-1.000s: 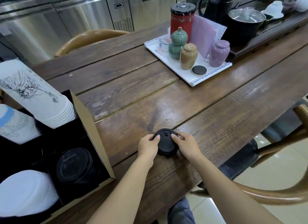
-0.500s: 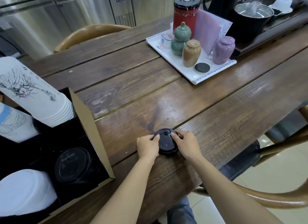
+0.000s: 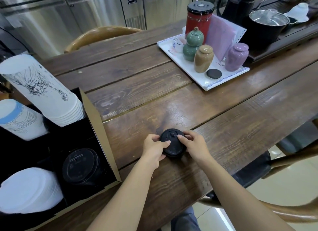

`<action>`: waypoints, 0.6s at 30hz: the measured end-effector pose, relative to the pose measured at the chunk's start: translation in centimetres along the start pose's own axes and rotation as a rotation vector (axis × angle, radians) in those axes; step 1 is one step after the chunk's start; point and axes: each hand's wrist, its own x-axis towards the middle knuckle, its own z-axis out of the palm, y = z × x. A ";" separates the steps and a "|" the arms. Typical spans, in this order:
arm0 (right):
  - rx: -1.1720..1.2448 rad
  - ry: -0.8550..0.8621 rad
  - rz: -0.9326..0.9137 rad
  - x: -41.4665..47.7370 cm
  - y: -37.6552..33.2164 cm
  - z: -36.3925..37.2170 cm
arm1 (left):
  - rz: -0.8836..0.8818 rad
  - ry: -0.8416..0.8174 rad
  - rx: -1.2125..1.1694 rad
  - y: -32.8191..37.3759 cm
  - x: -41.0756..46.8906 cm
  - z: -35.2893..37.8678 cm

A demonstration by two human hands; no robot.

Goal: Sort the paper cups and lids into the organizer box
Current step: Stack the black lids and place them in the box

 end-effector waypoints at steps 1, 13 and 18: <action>0.021 0.019 -0.014 -0.1 -0.6 0.2 | 0.023 -0.004 -0.008 0.4 -0.3 -0.4; 0.078 -0.102 -0.311 -2.4 -10.8 7.2 | 0.432 0.174 -0.137 5.7 -6.4 -10.9; -0.002 -0.216 -0.379 -3.9 -12.6 12.1 | 0.493 0.306 -0.158 5.0 -8.0 -16.3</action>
